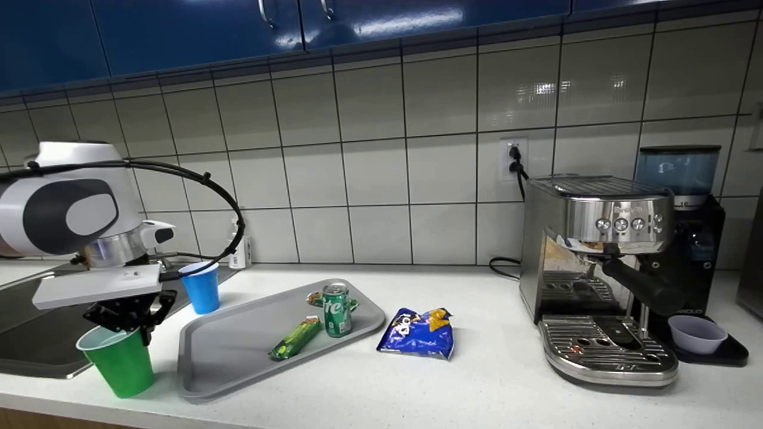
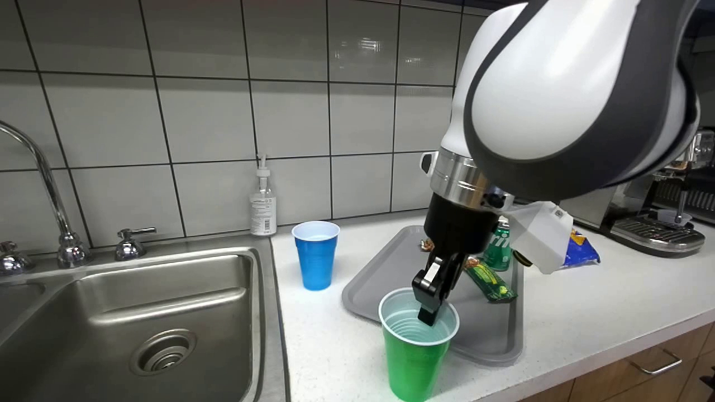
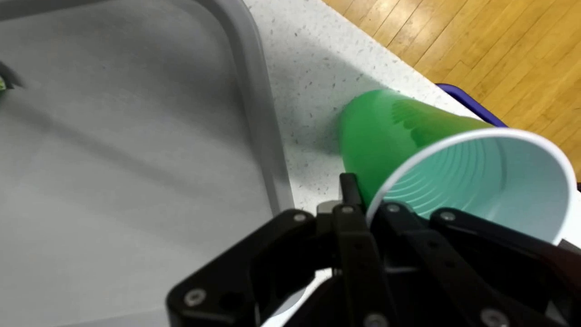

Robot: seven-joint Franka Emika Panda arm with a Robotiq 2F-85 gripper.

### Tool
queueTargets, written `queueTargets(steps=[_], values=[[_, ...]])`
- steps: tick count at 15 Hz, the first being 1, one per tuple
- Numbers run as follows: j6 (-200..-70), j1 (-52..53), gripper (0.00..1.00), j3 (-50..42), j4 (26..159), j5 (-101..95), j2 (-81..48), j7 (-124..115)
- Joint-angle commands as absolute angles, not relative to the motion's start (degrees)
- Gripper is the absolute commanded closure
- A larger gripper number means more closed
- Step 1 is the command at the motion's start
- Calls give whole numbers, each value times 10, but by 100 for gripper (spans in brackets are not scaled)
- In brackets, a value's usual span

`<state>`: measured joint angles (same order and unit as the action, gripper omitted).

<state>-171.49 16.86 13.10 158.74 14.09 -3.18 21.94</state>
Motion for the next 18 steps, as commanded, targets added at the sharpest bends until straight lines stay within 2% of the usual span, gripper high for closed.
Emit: queueTargets(steps=[1,10,18], values=[[-1719,165,99,148,1597,199,-18,269],[-1694,159,99,143,1596,363,32,388],[-1711,146,99,91,1578,363,31,396]])
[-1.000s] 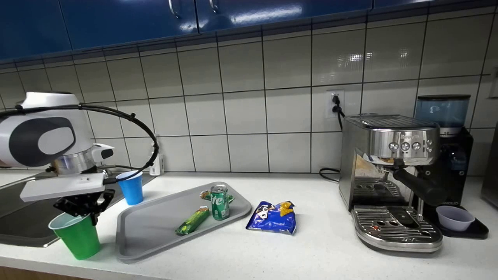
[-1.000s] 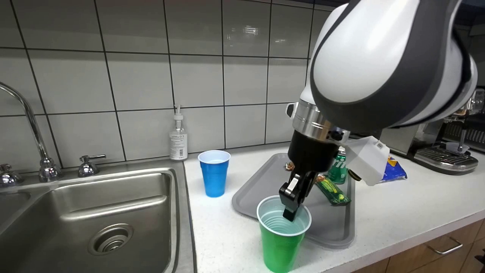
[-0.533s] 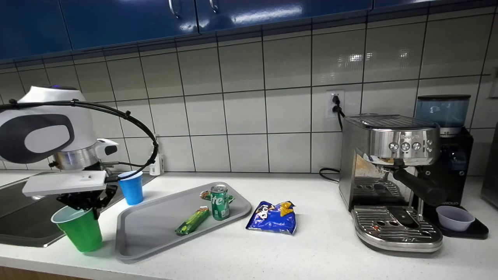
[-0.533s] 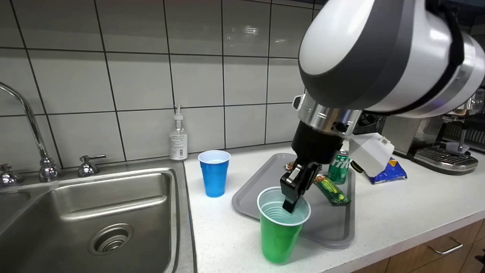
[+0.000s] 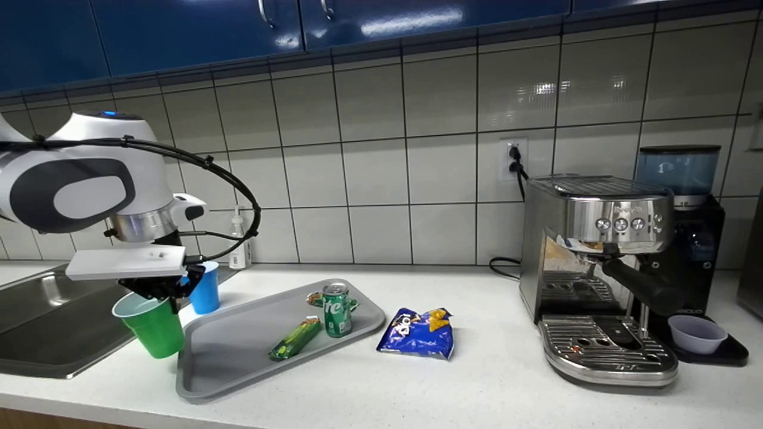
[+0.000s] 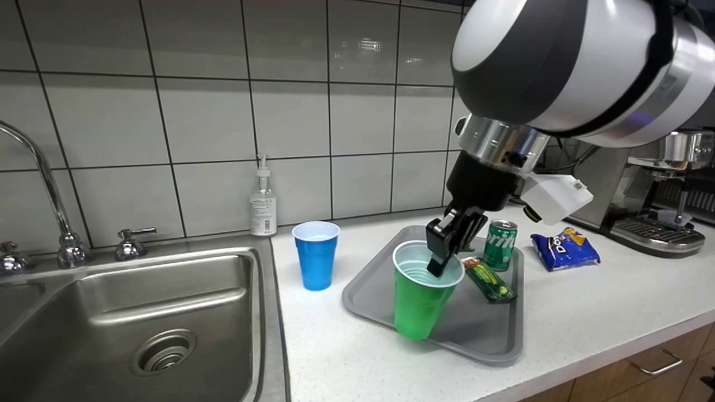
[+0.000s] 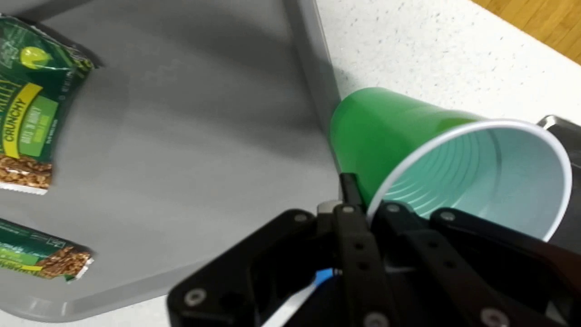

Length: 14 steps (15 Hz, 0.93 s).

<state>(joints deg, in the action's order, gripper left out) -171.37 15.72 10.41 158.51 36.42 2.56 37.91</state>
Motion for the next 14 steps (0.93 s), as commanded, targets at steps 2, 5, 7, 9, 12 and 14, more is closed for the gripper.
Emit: queueTargets(steps=[2,5,7,9,12,14], values=[[-1715,142,99,81,1571,352,24,388],[-1718,135,99,68,1555,331,10,376],[-1720,131,99,61,1542,314,-5,369],[-1724,128,99,53,1530,288,-23,353],[-1719,128,99,34,1513,233,-49,313],[-1715,136,99,18,1503,197,-65,284]])
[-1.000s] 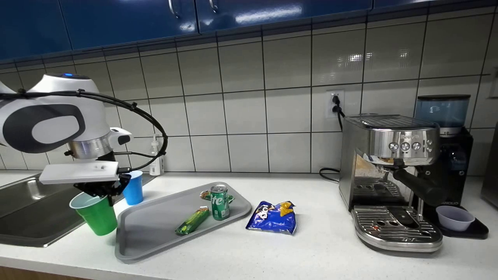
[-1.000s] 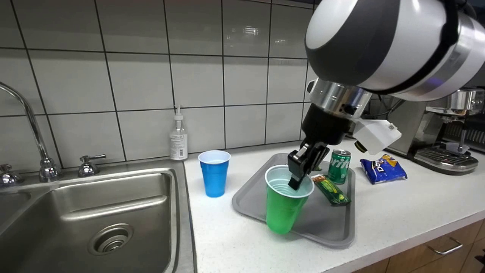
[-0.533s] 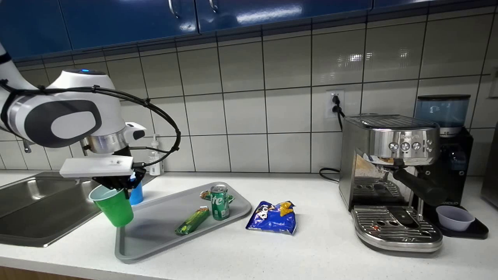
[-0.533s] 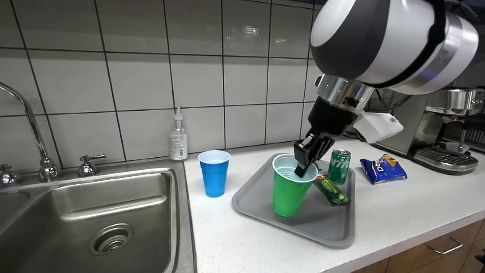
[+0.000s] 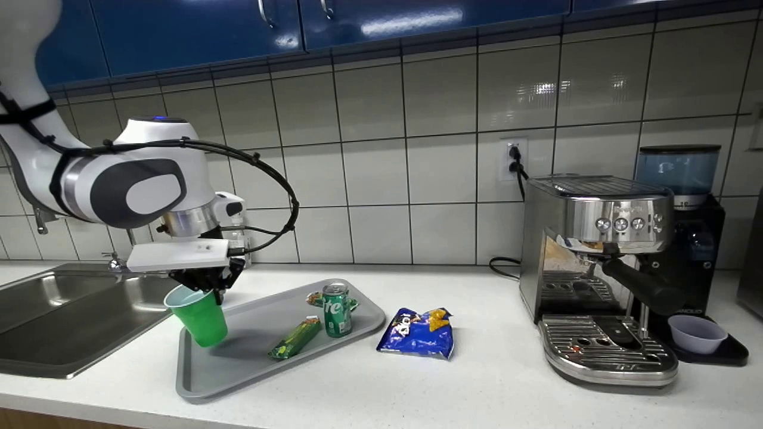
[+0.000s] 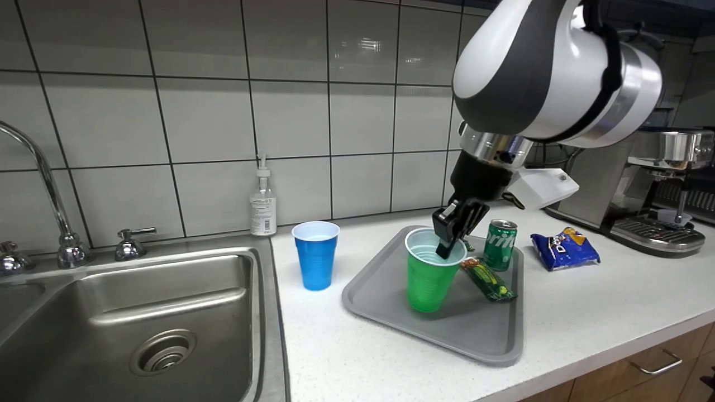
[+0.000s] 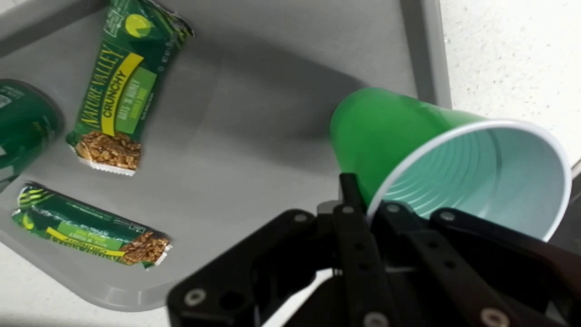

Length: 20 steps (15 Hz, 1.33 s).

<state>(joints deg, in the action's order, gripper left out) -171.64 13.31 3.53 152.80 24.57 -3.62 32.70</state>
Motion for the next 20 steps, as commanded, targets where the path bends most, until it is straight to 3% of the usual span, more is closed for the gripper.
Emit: queueTargets(steps=[1,8,9,10,19,20], values=[[-1713,139,99,11,1499,182,-70,272],[-1697,90,99,35,1477,44,-86,153],[-1695,90,72,34,1475,31,-86,140],[-1692,87,71,36,1475,24,-85,134],[-1692,75,4,45,1475,12,-78,115],[-1694,75,1,43,1476,10,-75,113]])
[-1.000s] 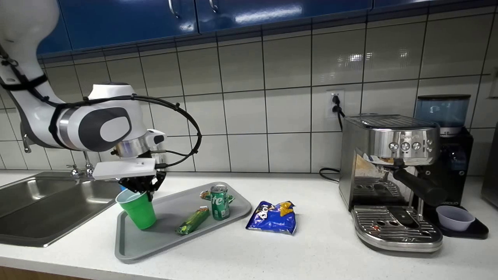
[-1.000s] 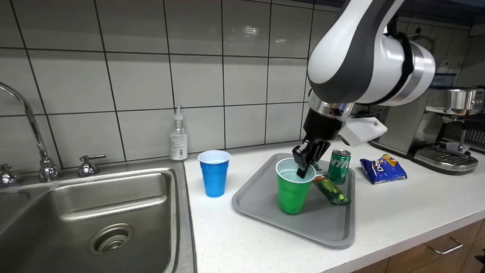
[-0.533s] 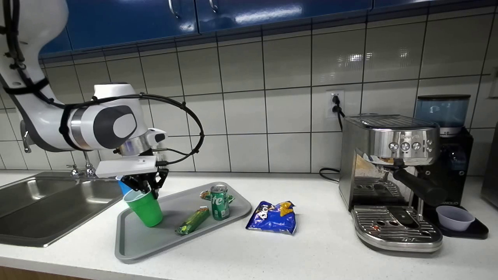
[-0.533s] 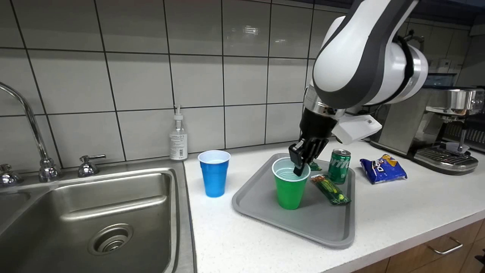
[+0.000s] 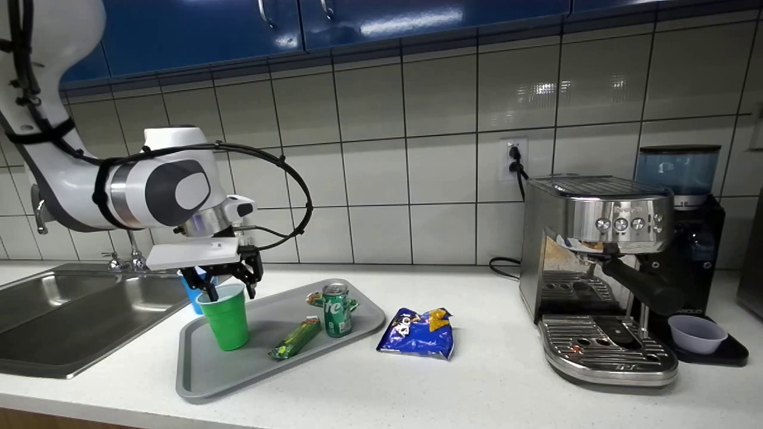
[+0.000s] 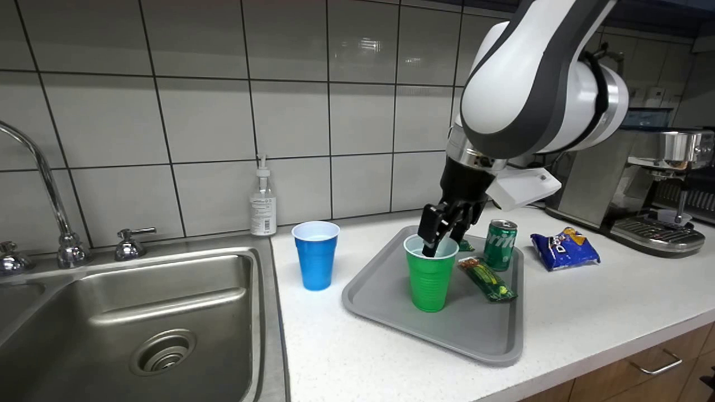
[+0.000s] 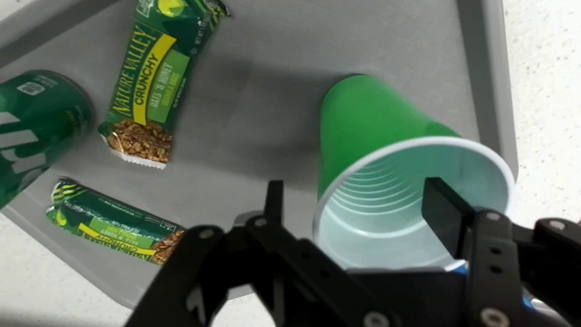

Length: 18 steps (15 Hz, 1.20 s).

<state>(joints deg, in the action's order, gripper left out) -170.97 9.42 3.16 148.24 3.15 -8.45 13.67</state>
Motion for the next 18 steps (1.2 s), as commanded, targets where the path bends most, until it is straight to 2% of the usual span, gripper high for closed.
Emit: queueTargets(steps=[1,18], values=[[-1695,75,0,42,1477,7,-74,112],[-1696,60,0,38,1565,5,69,131]])
